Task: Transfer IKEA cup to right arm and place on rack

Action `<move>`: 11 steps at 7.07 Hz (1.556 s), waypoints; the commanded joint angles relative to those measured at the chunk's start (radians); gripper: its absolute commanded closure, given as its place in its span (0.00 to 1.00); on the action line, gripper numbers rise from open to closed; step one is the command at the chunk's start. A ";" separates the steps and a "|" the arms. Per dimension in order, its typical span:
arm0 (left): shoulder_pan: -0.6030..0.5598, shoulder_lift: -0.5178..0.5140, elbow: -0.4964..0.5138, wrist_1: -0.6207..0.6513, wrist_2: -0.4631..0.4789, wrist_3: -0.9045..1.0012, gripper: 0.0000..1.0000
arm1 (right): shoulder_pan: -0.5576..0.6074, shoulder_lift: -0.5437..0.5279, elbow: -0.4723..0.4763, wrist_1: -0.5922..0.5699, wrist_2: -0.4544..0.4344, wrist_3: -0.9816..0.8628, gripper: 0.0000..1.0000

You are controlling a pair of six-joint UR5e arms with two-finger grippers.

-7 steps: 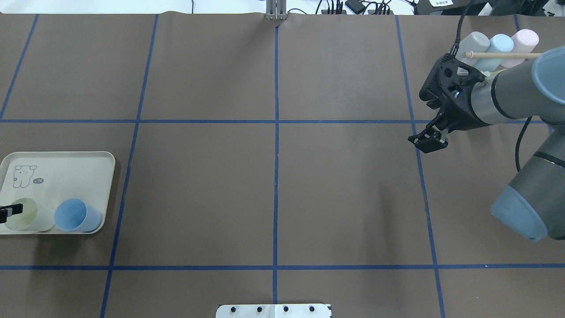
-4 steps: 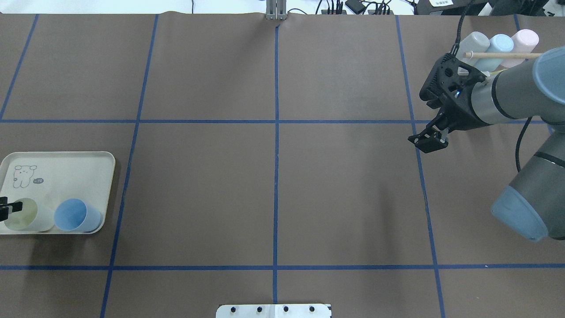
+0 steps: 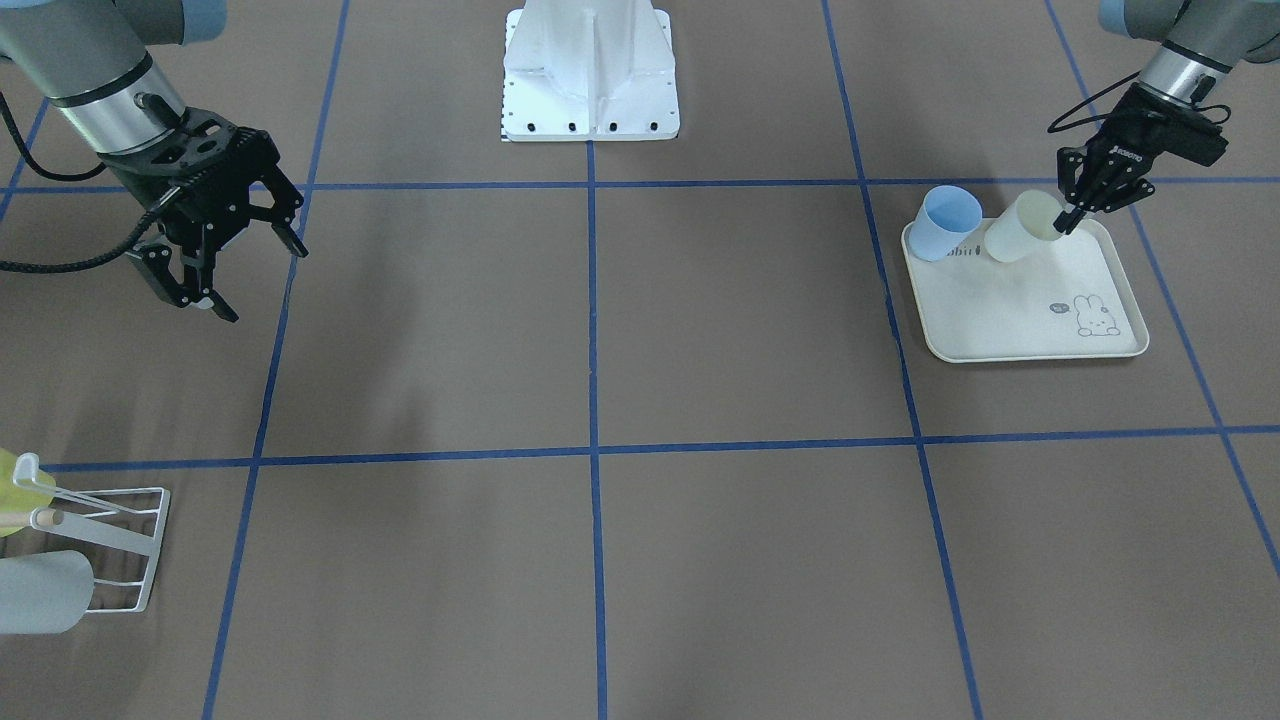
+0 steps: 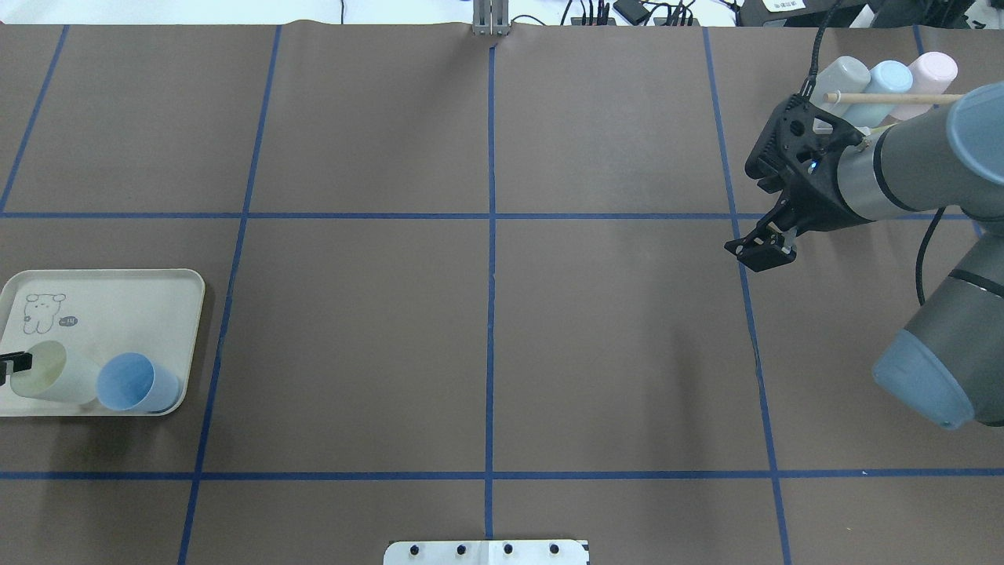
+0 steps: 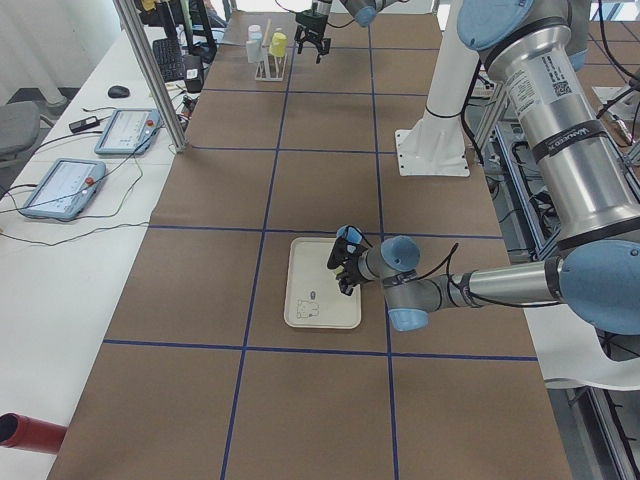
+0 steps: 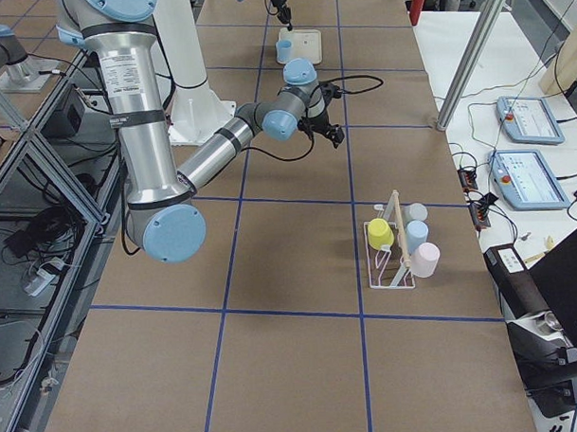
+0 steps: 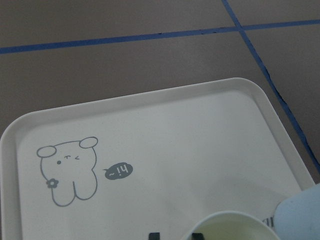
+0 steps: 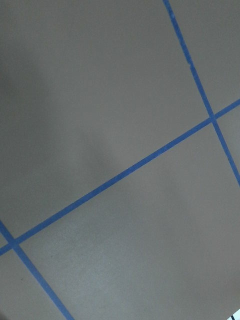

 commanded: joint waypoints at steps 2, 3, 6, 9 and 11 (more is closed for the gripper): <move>-0.022 0.009 -0.027 -0.005 -0.011 0.003 1.00 | -0.001 0.005 0.000 0.000 0.000 -0.002 0.00; -0.047 0.011 -0.050 -0.005 -0.017 0.003 1.00 | -0.002 0.007 0.000 0.000 0.002 -0.005 0.00; -0.087 -0.033 -0.161 -0.001 -0.068 -0.215 1.00 | -0.034 0.017 0.002 0.075 0.002 0.005 0.00; -0.087 -0.122 -0.313 0.008 -0.207 -0.527 1.00 | -0.122 0.020 -0.005 0.247 0.000 0.135 0.00; -0.082 -0.203 -0.331 0.016 -0.211 -0.612 1.00 | -0.164 0.039 -0.005 0.265 -0.020 0.166 0.00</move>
